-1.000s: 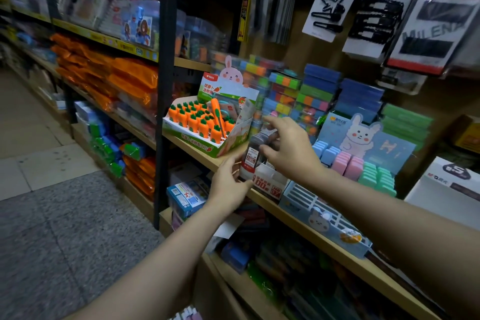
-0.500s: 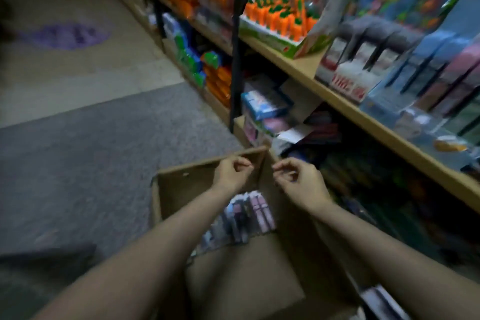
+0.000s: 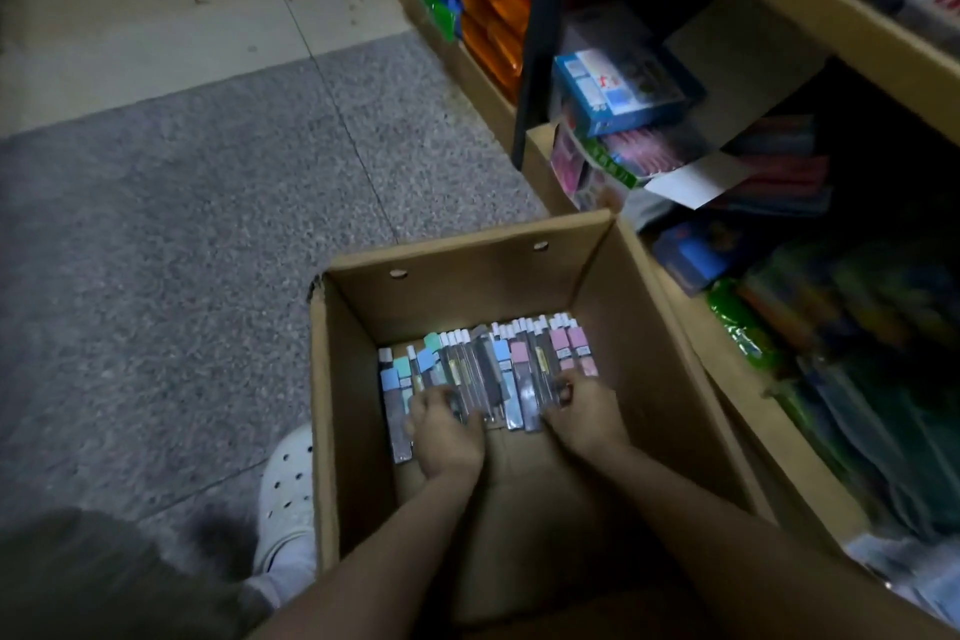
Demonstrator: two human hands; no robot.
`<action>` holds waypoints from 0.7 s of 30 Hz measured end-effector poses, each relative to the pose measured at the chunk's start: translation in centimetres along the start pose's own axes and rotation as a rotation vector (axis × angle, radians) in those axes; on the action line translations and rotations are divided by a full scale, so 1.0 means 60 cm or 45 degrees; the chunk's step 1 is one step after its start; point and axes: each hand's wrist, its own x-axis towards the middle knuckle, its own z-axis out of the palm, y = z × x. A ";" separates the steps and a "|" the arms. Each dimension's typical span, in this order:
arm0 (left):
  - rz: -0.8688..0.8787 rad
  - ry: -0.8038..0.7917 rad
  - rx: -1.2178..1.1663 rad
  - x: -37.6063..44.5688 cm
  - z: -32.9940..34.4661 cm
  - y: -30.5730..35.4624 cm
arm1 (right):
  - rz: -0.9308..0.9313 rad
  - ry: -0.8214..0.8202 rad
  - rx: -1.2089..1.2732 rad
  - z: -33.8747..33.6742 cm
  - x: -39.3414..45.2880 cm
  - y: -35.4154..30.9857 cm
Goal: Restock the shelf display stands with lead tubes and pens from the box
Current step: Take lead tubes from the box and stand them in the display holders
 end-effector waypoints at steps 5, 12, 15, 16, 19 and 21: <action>0.242 -0.033 0.076 0.045 0.038 0.038 | -0.103 -0.011 -0.147 0.039 0.032 -0.001; 0.287 0.020 0.259 0.076 0.071 0.056 | -0.089 0.073 -0.282 0.080 0.048 -0.005; 0.340 0.049 0.253 0.068 0.072 0.050 | -0.114 0.082 -0.218 0.090 0.045 0.003; 0.323 0.059 0.246 0.066 0.072 0.049 | -0.124 0.085 -0.146 0.091 0.043 0.006; 0.182 0.043 0.148 0.057 0.066 0.046 | -0.118 0.089 0.019 0.089 0.038 0.014; -0.005 0.005 -0.082 0.047 0.060 0.041 | -0.065 0.100 0.113 0.086 0.033 0.015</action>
